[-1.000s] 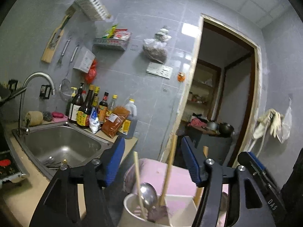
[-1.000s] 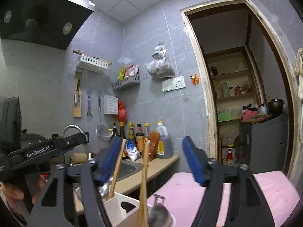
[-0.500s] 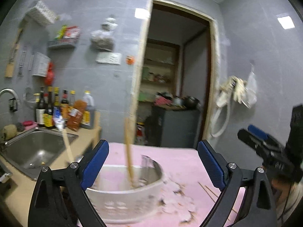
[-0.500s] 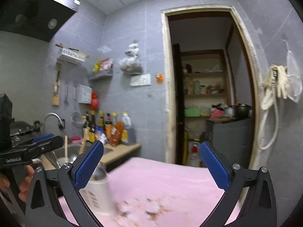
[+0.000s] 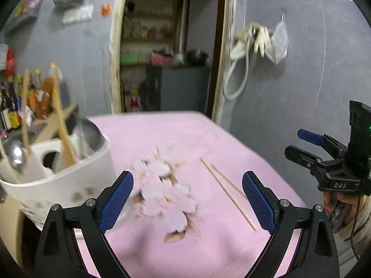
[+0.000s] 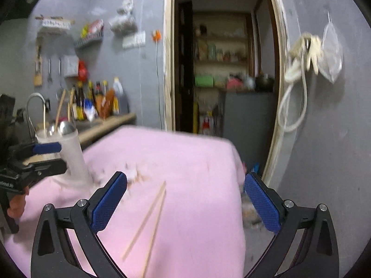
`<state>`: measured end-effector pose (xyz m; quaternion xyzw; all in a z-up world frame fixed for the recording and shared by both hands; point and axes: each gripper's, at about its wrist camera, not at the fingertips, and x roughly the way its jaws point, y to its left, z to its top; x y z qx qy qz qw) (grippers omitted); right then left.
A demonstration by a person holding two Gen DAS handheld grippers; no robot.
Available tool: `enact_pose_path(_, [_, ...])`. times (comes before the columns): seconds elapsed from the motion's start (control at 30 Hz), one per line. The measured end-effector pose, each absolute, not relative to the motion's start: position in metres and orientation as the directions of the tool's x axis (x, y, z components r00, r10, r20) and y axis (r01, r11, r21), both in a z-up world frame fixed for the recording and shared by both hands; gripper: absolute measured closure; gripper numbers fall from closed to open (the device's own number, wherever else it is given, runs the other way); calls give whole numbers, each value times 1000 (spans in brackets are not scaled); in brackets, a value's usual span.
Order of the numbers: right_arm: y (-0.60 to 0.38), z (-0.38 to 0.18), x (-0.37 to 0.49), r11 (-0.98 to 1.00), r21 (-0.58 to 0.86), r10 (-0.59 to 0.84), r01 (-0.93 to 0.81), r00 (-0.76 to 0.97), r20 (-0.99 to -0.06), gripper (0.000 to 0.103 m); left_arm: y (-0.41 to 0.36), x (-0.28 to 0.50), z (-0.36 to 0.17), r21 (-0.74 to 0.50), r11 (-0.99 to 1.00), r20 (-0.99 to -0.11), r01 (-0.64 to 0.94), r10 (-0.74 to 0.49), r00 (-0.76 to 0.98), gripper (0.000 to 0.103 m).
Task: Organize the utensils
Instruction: 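Withdraw both open tools and move them over the two chopsticks on the cloth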
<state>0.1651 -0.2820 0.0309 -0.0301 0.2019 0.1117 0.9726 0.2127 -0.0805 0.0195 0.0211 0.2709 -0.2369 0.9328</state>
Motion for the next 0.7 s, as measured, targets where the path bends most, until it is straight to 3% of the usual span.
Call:
enact_pose_path(0.27, [-273, -12, 179, 957, 14, 233, -289, 741, -630, 40, -98, 253, -11, -173, 876, -658, 450, -443, 609, 13])
enact_pose_path(0.53, [-250, -42, 192, 937, -20, 219, -348, 631, -744, 54, -105, 273, -27, -222, 861, -721, 458, -461, 518, 31])
enact_pose_path(0.7, [-247, -48, 197, 936, -96, 155, -339, 640, -753, 64, -114, 286, -39, -281, 840, -750, 465, -495, 440, 43])
